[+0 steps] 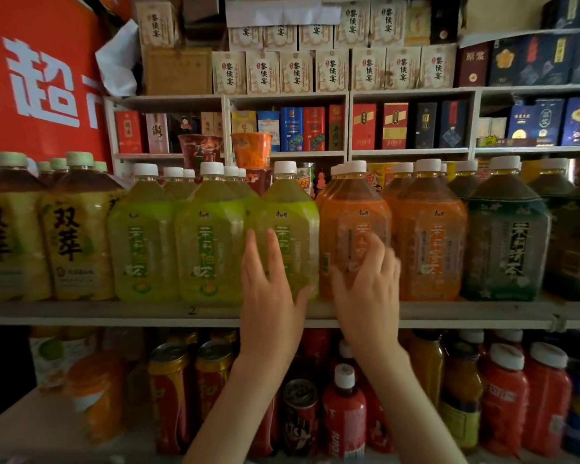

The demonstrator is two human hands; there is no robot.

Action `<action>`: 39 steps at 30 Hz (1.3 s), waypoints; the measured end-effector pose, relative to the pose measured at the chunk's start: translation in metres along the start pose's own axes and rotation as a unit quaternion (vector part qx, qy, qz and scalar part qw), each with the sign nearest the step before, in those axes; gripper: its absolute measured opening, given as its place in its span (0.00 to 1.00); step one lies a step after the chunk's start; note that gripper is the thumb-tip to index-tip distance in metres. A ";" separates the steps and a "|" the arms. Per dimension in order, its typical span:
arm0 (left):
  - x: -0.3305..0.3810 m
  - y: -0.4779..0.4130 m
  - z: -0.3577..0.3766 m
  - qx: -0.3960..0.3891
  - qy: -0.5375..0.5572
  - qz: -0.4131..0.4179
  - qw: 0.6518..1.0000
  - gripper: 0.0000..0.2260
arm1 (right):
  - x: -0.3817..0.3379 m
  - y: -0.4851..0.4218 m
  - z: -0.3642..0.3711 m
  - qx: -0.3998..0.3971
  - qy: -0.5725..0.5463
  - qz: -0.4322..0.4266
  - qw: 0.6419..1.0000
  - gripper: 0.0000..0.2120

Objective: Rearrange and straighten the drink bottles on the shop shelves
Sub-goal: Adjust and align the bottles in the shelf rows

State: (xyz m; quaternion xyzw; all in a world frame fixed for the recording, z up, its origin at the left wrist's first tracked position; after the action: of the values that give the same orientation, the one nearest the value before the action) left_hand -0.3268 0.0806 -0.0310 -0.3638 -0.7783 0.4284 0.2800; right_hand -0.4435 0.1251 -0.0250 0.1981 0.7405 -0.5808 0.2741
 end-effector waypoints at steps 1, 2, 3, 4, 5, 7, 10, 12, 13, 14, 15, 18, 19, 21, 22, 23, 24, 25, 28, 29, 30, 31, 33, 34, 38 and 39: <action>0.001 -0.001 -0.002 -0.001 -0.001 0.010 1.000 0.43 | -0.006 -0.010 -0.004 0.024 0.012 -0.017 0.999 0.26; 0.002 -0.004 -0.004 0.002 -0.010 0.024 1.000 0.44 | -0.011 -0.024 -0.008 0.034 0.020 -0.025 0.999 0.25; 0.003 -0.009 -0.005 0.003 -0.021 0.037 0.999 0.44 | -0.016 -0.040 -0.010 0.029 0.022 -0.023 0.999 0.25; 0.004 -0.014 -0.005 0.003 -0.031 0.048 0.998 0.45 | -0.020 -0.056 -0.011 0.012 0.022 -0.014 1.000 0.25; 0.004 -0.020 -0.004 -0.002 -0.038 0.056 0.998 0.46 | -0.023 -0.070 -0.010 -0.010 0.021 -0.004 1.000 0.26; 0.003 -0.029 0.001 -0.029 -0.059 0.067 0.996 0.48 | -0.028 -0.091 -0.003 -0.063 0.020 0.007 0.998 0.29; 0.003 -0.037 0.010 -0.078 -0.085 0.067 0.991 0.51 | -0.031 -0.106 0.008 -0.154 0.039 0.025 0.987 0.29; 0.005 -0.038 0.014 -0.087 -0.084 0.054 0.991 0.52 | -0.032 -0.114 0.011 -0.166 0.040 0.040 0.984 0.26; 0.007 -0.039 0.015 -0.085 -0.079 0.049 0.992 0.52 | -0.033 -0.118 0.012 -0.163 0.036 0.046 0.985 0.25; 0.009 -0.040 0.016 -0.081 -0.076 0.045 0.993 0.53 | -0.035 -0.123 0.012 -0.162 0.035 0.050 0.985 0.25; 0.011 -0.041 0.017 -0.078 -0.075 0.041 0.993 0.54 | -0.036 -0.128 0.013 -0.163 0.037 0.053 0.984 0.25; 0.011 -0.043 0.019 -0.089 -0.078 0.033 0.992 0.56 | -0.037 -0.138 0.017 -0.181 0.046 0.055 0.981 0.25; 0.010 -0.043 0.019 -0.096 -0.079 0.032 0.992 0.57 | -0.036 -0.139 0.017 -0.188 0.041 0.054 0.980 0.25; 0.011 -0.045 0.019 -0.109 -0.083 0.028 0.990 0.57 | -0.034 -0.140 0.018 -0.200 0.026 0.056 0.978 0.24; 0.011 -0.046 0.019 -0.118 -0.086 0.026 0.989 0.56 | -0.034 -0.140 0.018 -0.205 0.018 0.058 0.977 0.25; 0.011 -0.046 0.019 -0.130 -0.088 0.023 0.987 0.56 | -0.033 -0.140 0.019 -0.208 0.013 0.061 0.976 0.25; 0.011 -0.047 0.019 -0.139 -0.088 0.020 0.986 0.55 | -0.033 -0.140 0.019 -0.211 0.012 0.063 0.975 0.25; 0.011 -0.047 0.020 -0.143 -0.089 0.018 0.986 0.55 | -0.033 -0.141 0.019 -0.213 0.015 0.062 0.975 0.25; 0.011 -0.048 0.019 -0.151 -0.097 0.016 0.984 0.54 | -0.032 -0.144 0.023 -0.226 0.058 0.035 0.972 0.23; 0.011 -0.048 0.019 -0.155 -0.100 0.015 0.983 0.54 | -0.032 -0.145 0.023 -0.226 0.063 0.027 0.972 0.23; 0.011 -0.048 0.019 -0.161 -0.104 0.015 0.981 0.54 | -0.031 -0.145 0.023 -0.226 0.063 0.028 0.972 0.23; 0.011 -0.048 0.019 -0.165 -0.108 0.014 0.980 0.54 | -0.031 -0.146 0.022 -0.223 0.063 0.028 0.972 0.22; 0.011 -0.049 0.019 -0.172 -0.116 0.012 0.978 0.54 | -0.033 -0.146 0.021 -0.219 0.071 0.023 0.973 0.20; 0.011 -0.050 0.019 -0.177 -0.119 0.010 0.977 0.54 | -0.033 -0.146 0.021 -0.220 0.084 0.013 0.972 0.20; 0.012 -0.049 0.018 -0.186 -0.115 0.011 0.976 0.54 | -0.035 -0.143 0.020 -0.202 0.068 -0.002 0.977 0.21; 0.012 -0.048 0.017 -0.186 -0.112 0.011 0.976 0.54 | -0.035 -0.141 0.018 -0.199 0.057 -0.007 0.978 0.21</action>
State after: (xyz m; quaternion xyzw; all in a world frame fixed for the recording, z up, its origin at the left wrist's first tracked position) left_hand -0.3624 0.0647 0.0046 -0.3674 -0.8667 0.3176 0.1138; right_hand -0.4996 0.0742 0.1005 0.1671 0.8573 -0.4113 0.2608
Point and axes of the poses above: each hand's wrist, its own y-axis away from the middle knuckle, its own z-axis out of the palm, x = y × z, the point moved 3 cm from there along -y, towards the middle knuckle, and after that the axes turned 14 degrees about z, right-handed, at the moved point
